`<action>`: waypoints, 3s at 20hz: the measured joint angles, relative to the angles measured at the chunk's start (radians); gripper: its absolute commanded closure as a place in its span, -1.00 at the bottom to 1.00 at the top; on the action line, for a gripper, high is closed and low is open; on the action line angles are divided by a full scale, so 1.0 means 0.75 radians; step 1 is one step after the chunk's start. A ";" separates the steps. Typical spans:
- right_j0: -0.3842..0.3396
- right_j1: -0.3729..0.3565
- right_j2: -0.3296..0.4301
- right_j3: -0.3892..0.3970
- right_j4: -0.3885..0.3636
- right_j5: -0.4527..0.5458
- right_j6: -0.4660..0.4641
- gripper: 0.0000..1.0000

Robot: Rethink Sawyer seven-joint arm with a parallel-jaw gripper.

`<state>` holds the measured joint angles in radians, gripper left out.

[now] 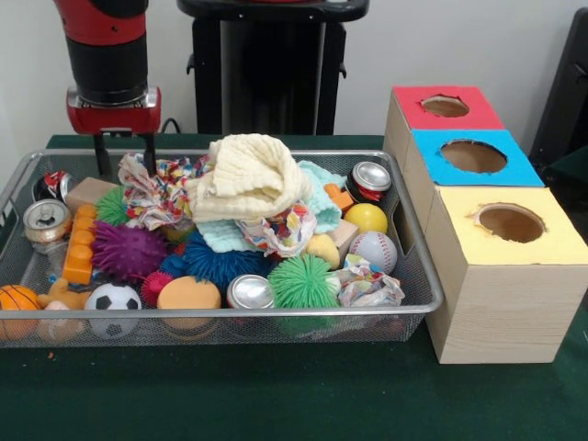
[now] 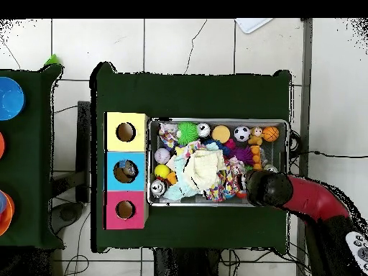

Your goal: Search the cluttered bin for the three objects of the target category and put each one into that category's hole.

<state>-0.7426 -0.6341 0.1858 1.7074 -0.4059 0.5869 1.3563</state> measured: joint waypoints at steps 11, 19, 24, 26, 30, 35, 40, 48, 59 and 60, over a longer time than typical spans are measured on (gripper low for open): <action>-0.004 -0.085 0.089 -0.091 0.010 0.243 0.000 -1.00; -0.042 -0.106 0.172 -0.162 0.013 0.259 0.000 -1.00; -0.076 -0.105 0.230 -0.210 0.013 0.260 0.000 -1.00; -0.091 -0.104 0.253 -0.232 0.012 0.260 0.000 -1.00; -0.116 -0.098 0.292 -0.283 0.012 0.260 0.000 -1.00; -0.126 -0.080 0.325 -0.352 0.012 0.278 0.000 -1.00; -0.138 -0.053 0.369 -0.439 0.009 0.321 0.000 -1.00; -0.143 -0.022 0.400 -0.512 0.002 0.338 0.000 -1.00; -0.144 0.008 0.410 -0.516 -0.008 0.338 0.000 -1.00; -0.144 0.016 0.410 -0.516 -0.008 0.338 0.000 -1.00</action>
<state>-0.8502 -0.6224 0.4936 1.3205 -0.4123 0.8402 1.3561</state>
